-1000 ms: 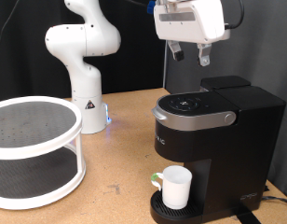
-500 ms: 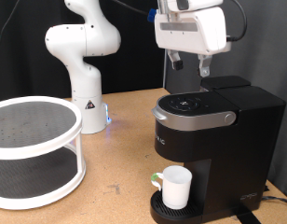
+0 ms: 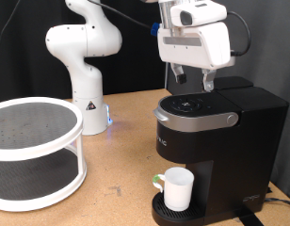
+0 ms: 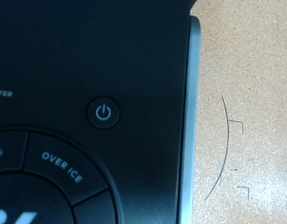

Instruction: Make a cup of coffee with the keurig machine

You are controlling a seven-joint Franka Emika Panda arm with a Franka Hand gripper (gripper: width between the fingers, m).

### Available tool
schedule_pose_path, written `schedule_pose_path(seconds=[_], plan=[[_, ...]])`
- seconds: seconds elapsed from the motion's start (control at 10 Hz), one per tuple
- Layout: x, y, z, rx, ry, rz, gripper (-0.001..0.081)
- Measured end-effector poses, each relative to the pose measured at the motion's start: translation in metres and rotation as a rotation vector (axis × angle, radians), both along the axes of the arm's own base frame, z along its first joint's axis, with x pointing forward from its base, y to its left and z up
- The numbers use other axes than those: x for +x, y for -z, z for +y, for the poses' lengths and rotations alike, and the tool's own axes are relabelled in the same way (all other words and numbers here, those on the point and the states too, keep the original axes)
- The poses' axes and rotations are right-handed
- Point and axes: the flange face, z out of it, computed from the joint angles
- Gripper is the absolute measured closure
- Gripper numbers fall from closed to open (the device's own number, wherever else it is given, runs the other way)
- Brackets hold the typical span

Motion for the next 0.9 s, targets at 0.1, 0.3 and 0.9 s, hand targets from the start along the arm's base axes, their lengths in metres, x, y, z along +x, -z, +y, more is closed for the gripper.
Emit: schedule_pose_path(seconds=[0.1, 0.3, 0.9], plan=[[-0.001, 0.005, 0.002, -0.001, -0.001, -0.009, 0.0004], [-0.003, 0.014, 0.003, -0.004, -0.001, -0.016, 0.0095], [-0.009, 0.031, 0.001, -0.013, -0.017, -0.008, 0.0768]])
